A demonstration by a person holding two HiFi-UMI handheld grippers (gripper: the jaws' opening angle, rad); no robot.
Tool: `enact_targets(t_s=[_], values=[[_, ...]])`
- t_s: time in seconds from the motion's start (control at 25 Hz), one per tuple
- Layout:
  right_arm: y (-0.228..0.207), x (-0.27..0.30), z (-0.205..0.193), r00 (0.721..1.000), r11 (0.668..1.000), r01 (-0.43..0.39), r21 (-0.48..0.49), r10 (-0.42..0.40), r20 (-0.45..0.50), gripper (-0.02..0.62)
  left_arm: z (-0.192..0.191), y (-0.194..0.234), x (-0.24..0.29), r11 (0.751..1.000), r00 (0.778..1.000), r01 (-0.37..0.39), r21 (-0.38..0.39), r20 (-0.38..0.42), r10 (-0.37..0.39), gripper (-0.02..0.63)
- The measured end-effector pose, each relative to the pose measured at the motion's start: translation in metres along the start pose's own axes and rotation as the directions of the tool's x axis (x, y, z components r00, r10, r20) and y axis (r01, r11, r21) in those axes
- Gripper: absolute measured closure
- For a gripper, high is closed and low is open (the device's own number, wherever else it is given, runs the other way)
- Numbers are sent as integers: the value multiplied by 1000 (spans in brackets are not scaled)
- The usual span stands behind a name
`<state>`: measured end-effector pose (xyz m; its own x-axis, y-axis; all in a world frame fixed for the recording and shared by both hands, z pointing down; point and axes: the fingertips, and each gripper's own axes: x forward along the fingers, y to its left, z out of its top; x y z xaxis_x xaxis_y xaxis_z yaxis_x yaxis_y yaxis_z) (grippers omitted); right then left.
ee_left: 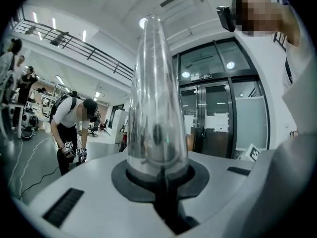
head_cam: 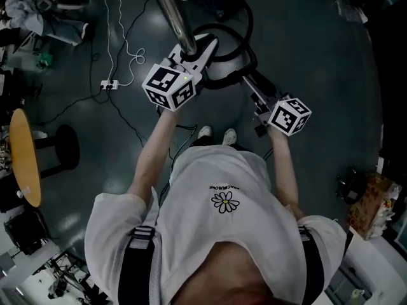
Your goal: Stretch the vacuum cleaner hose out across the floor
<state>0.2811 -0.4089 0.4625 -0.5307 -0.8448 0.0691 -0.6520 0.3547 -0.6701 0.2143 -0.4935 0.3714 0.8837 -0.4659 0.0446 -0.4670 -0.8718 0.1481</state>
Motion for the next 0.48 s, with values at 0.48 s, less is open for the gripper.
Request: enact_targets(t_s=[0.48], values=[[-35, 46, -66, 974, 719, -116, 685, -51, 219, 249, 80, 24, -41, 968, 958, 7, -252, 279, 66, 555]])
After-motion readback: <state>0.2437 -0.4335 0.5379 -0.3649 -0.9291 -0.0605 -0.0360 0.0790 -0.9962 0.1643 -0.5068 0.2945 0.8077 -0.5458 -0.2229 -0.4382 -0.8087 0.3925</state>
